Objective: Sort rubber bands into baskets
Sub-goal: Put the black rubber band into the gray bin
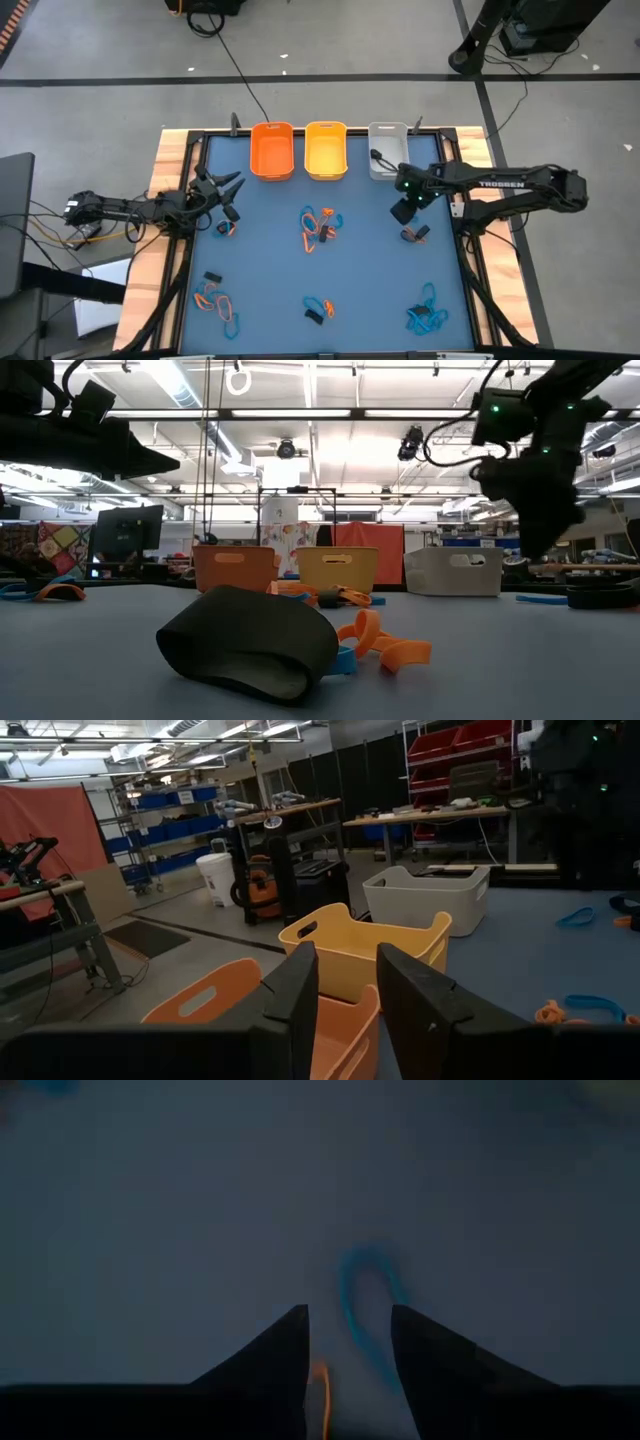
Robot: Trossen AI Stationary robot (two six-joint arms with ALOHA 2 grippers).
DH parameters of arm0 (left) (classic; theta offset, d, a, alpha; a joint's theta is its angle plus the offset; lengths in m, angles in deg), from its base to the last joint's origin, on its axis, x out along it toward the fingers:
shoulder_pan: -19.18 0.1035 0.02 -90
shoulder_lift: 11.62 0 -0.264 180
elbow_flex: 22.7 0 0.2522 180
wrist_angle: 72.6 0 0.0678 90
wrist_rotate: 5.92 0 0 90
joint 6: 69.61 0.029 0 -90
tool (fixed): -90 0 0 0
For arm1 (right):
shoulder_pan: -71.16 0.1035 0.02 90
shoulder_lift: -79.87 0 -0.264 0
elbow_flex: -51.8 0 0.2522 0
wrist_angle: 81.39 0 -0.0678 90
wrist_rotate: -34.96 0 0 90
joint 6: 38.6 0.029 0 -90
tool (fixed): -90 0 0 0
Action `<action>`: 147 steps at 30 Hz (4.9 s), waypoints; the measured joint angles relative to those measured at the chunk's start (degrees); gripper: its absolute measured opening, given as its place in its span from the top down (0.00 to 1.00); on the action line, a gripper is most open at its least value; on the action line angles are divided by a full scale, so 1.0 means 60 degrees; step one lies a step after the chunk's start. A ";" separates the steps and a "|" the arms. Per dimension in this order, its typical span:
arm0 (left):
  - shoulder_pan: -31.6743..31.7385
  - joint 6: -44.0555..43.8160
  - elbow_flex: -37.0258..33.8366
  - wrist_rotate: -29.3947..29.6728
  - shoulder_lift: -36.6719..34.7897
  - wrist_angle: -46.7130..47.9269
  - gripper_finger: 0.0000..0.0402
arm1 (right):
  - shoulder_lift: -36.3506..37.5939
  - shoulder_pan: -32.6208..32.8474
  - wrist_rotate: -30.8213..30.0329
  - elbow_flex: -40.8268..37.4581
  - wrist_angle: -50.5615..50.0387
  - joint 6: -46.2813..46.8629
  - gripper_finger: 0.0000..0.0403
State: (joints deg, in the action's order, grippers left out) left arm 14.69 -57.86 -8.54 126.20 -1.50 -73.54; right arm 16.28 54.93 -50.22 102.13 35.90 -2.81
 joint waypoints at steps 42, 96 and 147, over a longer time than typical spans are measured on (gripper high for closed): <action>0.0000 0.0055 0.0000 0.0126 -0.0002 -0.0233 0.73 | -0.1077 0.4703 -0.1121 -0.0004 -0.2152 0.0433 0.61; 0.0000 0.0228 0.0002 0.0130 0.0002 -0.0051 0.73 | -0.1492 0.4013 -0.6028 0.2317 0.1023 -0.2327 0.99; 0.0000 -0.0091 0.0001 0.0129 0.0001 0.0488 0.73 | -0.1674 -0.1457 -0.2590 0.2317 0.0891 -0.3034 0.54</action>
State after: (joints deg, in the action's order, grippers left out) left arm 14.69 -58.40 -8.53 126.97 -1.50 -70.61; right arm 6.23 46.19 -65.76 116.04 41.25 -21.02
